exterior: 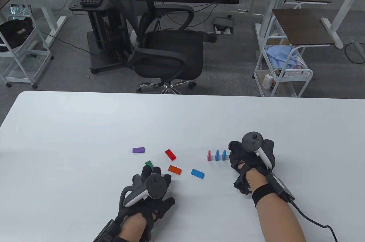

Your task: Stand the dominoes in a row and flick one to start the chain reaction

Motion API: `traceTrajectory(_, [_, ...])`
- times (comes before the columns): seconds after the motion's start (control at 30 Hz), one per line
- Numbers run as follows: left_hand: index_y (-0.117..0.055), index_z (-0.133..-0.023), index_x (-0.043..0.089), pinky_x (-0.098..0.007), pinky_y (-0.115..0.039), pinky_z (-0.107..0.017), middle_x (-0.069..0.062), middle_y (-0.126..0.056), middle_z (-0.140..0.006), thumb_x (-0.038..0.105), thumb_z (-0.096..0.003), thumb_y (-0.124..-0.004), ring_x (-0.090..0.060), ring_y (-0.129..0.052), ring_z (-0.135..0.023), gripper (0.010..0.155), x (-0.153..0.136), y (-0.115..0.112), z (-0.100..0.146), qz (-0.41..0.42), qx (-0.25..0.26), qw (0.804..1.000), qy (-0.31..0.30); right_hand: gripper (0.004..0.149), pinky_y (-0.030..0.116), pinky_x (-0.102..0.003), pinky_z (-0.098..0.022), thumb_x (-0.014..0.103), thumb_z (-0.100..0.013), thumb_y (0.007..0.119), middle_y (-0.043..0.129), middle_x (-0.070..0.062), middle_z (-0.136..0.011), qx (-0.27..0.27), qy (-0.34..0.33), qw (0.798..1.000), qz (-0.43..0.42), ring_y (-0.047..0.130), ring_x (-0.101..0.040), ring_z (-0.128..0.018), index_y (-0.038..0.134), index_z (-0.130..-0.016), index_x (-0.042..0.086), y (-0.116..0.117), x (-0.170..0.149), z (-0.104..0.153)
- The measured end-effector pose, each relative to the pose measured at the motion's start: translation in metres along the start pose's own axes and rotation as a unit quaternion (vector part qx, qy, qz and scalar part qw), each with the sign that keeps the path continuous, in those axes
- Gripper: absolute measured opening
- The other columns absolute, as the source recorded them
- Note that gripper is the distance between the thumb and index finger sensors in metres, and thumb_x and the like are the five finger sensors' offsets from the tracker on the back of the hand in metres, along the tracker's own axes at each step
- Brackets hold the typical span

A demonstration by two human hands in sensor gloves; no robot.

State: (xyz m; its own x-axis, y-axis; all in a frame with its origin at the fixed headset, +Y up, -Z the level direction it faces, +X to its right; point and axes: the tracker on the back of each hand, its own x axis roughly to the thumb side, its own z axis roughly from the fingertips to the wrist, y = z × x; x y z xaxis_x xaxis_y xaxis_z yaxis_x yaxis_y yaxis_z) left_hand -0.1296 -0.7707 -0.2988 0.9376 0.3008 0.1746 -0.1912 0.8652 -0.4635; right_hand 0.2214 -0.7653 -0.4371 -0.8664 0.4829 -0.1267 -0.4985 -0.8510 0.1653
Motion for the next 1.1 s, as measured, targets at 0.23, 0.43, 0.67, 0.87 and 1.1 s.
traceTrajectory(0.23, [-0.023,-0.108,0.03,-0.068,0.001,-0.066,-0.008,0.009,-0.111,0.06,-0.0476,-0.063,-0.036,0.019,-0.096,0.079,0.0,0.0,0.0,0.0,0.0,1.0,0.0,0.05,0.032,-0.068,-0.073,0.025,-0.048,0.085,0.072,-0.011,-0.095,0.005,0.004,1.0,0.001,0.062,-0.044,-0.09,0.061,-0.092,0.024,-0.001,0.001,0.002])
traceTrajectory(0.43, [-0.023,-0.108,0.029,-0.068,0.001,-0.066,-0.008,0.009,-0.111,0.06,-0.0476,-0.063,-0.036,0.019,-0.096,0.079,0.0,0.0,0.0,0.0,0.0,1.0,-0.001,0.057,0.031,-0.068,-0.073,0.026,-0.048,0.086,0.07,-0.011,-0.097,0.015,0.005,1.0,0.002,0.061,-0.045,-0.09,0.055,-0.096,0.022,-0.002,0.0,0.002])
traceTrajectory(0.67, [-0.023,-0.108,0.03,-0.068,0.001,-0.066,-0.008,0.009,-0.111,0.06,-0.0476,-0.063,-0.036,0.019,-0.096,0.079,0.001,0.0,-0.001,-0.002,-0.001,1.0,-0.002,0.06,0.03,-0.068,-0.073,0.031,-0.048,0.086,0.067,-0.011,-0.1,0.014,-0.002,1.0,0.004,0.058,-0.046,-0.092,0.053,-0.098,0.022,-0.01,-0.001,0.008])
traceTrajectory(0.87, [-0.023,-0.108,0.029,-0.068,0.001,-0.066,-0.008,0.009,-0.111,0.06,-0.0476,-0.063,-0.036,0.019,-0.096,0.079,0.001,0.0,-0.001,-0.003,0.001,1.0,-0.004,0.06,0.023,-0.068,-0.073,0.04,-0.051,0.078,0.054,-0.014,-0.108,0.026,-0.01,1.0,-0.006,0.044,-0.049,-0.099,0.048,-0.1,0.023,-0.025,-0.009,0.029])
traceTrajectory(1.1, [-0.023,-0.108,0.029,-0.068,0.001,-0.066,-0.008,0.009,-0.111,0.06,-0.0476,-0.063,-0.036,0.019,-0.096,0.079,0.003,-0.001,-0.001,-0.006,0.002,1.0,-0.008,0.062,0.009,-0.067,-0.071,0.047,-0.052,0.072,0.035,-0.012,-0.115,0.064,-0.024,0.997,0.024,0.013,-0.047,-0.103,0.043,-0.103,0.027,-0.037,-0.023,0.065])
